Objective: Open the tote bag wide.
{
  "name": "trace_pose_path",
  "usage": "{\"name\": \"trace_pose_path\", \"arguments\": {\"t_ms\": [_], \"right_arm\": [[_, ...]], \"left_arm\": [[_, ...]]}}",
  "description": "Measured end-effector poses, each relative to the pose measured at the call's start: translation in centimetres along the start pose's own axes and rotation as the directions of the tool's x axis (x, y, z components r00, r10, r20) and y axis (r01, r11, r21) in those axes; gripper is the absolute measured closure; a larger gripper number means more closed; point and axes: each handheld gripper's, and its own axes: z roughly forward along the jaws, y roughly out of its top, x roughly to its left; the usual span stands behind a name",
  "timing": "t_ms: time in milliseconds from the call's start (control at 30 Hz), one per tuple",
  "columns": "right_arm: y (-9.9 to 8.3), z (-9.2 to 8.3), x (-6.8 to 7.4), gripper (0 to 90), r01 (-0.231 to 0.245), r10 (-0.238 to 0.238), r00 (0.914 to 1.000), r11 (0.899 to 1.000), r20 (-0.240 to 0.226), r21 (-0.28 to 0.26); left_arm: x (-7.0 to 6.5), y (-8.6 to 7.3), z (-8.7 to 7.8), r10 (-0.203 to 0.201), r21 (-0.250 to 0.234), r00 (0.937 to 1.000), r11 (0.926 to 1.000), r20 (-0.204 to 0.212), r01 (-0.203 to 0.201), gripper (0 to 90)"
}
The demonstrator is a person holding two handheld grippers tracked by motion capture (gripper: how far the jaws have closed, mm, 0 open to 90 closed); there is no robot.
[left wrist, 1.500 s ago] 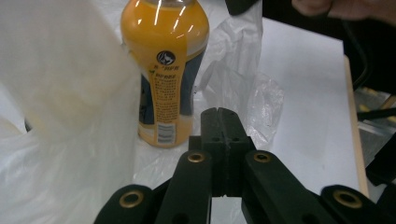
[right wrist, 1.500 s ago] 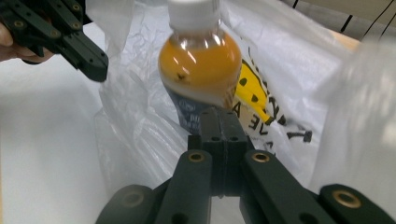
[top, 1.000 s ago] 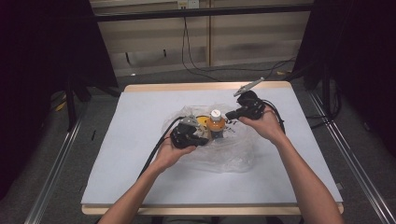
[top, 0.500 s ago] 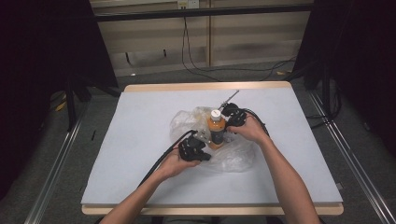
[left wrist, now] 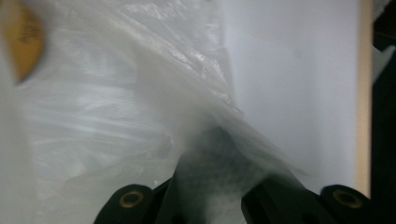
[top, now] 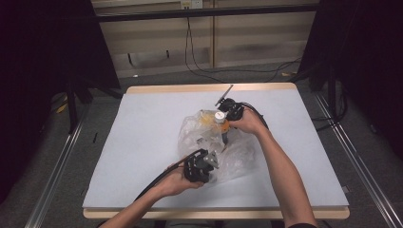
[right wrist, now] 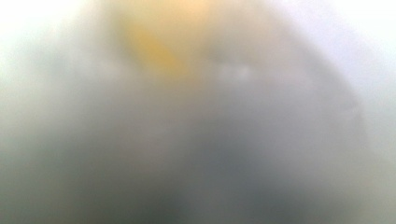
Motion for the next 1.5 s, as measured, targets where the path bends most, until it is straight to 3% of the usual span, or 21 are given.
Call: {"name": "trace_pose_path", "arguments": {"t_ms": [67, 100, 133, 167, 300, 433, 533, 633, 667, 700, 767, 800, 867, 967, 1000, 1100, 1233, 1333, 1367, 1400, 1500], "right_arm": [[0.4, 0.0, -0.4, 90.0, -0.002, 0.002, 1.0000, 1.000, 0.009, 0.007], [0.5, 0.1, -0.7, 90.0, -0.006, 0.006, 0.9999, 1.000, 0.015, -0.002], [0.7, 0.1, -0.9, 90.0, -0.012, 0.012, 0.9997, 1.000, 0.022, -0.001], [0.8, 0.1, -1.2, 90.0, -0.017, 0.017, 0.9991, 1.000, 0.038, -0.006], [1.3, 0.2, -2.0, 90.0, -0.066, 0.068, 0.9940, 0.998, 0.086, -0.023], [1.6, 0.2, -2.8, 90.0, -0.092, 0.098, 0.9760, 0.995, 0.194, -0.042], [1.6, 0.2, -3.4, 90.0, -0.116, 0.124, 0.9709, 0.992, 0.205, -0.054], [1.4, 0.0, -4.1, 90.0, -0.134, 0.145, 0.9602, 0.989, 0.239, -0.062], [1.3, 0.0, -4.2, 90.0, -0.146, 0.160, 0.9510, 0.987, 0.265, -0.072], [1.3, 0.0, -4.3, 90.0, -0.154, 0.169, 0.9433, 0.985, 0.286, -0.075], [1.3, 0.0, -4.3, 90.0, -0.159, 0.174, 0.9407, 0.984, 0.291, -0.076], [1.3, 0.1, -4.1, 90.0, -0.148, 0.163, 0.9394, 0.986, 0.301, -0.074], [1.2, 0.0, -3.8, 90.0, -0.137, 0.152, 0.9467, 0.988, 0.284, -0.073], [0.6, -0.5, -3.6, 90.0, -0.115, 0.137, 0.9681, 0.987, 0.210, -0.113], [0.4, -0.6, -3.4, 90.0, -0.129, 0.152, 0.9704, 0.984, 0.188, -0.126], [-0.1, -1.7, -3.0, 90.0, -0.103, 0.133, 0.9808, 0.974, 0.143, -0.202], [-0.5, -3.8, -1.9, 90.0, -0.059, 0.094, 0.9863, 0.969, 0.135, -0.241], [-1.1, -5.5, -1.1, 90.0, -0.025, 0.062, 0.9918, 0.953, 0.112, -0.301], [-1.4, -5.9, -0.7, 90.0, -0.020, 0.053, 0.9940, 0.947, 0.096, -0.319], [-1.8, -6.2, -0.5, 90.0, -0.004, 0.036, 0.9953, 0.942, 0.090, -0.336], [-3.1, -6.3, 0.2, 90.0, 0.004, 0.019, 0.9975, 0.945, 0.068, -0.326]], "left_arm": [[-1.1, -0.1, -0.1, 0.038, 0.004, 0.9992, 0.9993, -0.010, -0.038, 90.0], [-1.6, -0.3, -0.1, 0.030, 0.000, 0.9995, 0.9996, -0.011, -0.030, 90.0], [-1.8, -0.3, -0.2, 0.060, 0.020, 0.9982, 0.9980, -0.005, -0.060, 90.0], [-2.3, -0.4, -0.2, 0.046, 0.004, 0.9989, 0.9989, 0.005, -0.046, 90.0], [-3.6, -0.5, -0.3, 0.094, 0.021, 0.9951, 0.9953, 0.032, -0.095, 90.0], [-4.6, -0.7, -0.4, 0.117, 0.023, 0.9913, 0.9927, 0.059, -0.119, 90.0], [-5.1, -0.9, -0.4, 0.123, 0.016, 0.9891, 0.9921, 0.081, -0.125, 90.0], [-5.9, -1.1, -0.2, 0.127, 0.042, 0.9830, 0.9901, 0.132, -0.134, 90.0], [-6.3, -1.2, 0.1, 0.139, 0.048, 0.9853, 0.9884, 0.099, -0.144, 90.0], [-6.2, -1.1, 0.1, 0.133, 0.046, 0.9848, 0.9892, 0.111, -0.139, 90.0], [-5.7, -1.0, 0.0, 0.100, 0.013, 0.9859, 0.9947, 0.135, -0.102, 90.0], [-5.3, -0.8, -0.4, 0.121, -0.006, 0.9862, 0.9926, 0.112, -0.121, 90.0], [-5.0, -0.6, -1.1, 0.101, -0.039, 0.9878, 0.9946, 0.119, -0.097, 90.0], [-4.4, -0.3, -1.6, 0.088, -0.076, 0.9876, 0.9940, 0.130, -0.079, 90.0], [-4.1, -0.2, -1.8, 0.085, -0.081, 0.9867, 0.9940, 0.138, -0.074, 90.0], [-3.3, 0.1, -2.3, 0.062, -0.119, 0.9892, 0.9918, 0.133, -0.046, 90.0], [-1.6, 0.7, -3.6, 0.022, -0.178, 0.9948, 0.9841, 0.100, -0.004, 90.0], [-0.8, 0.9, -4.2, -0.002, -0.203, 0.9959, 0.9790, 0.090, 0.020, 90.0], [0.2, 1.2, -4.7, -0.020, -0.214, 0.9943, 0.9759, 0.105, 0.042, 90.0], [0.5, 1.2, -4.8, -0.032, -0.239, 0.9969, 0.9697, 0.072, 0.048, 90.0], [1.5, 1.7, -5.3, -0.046, -0.256, 0.9980, 0.9650, 0.043, 0.056, 90.0]]}}
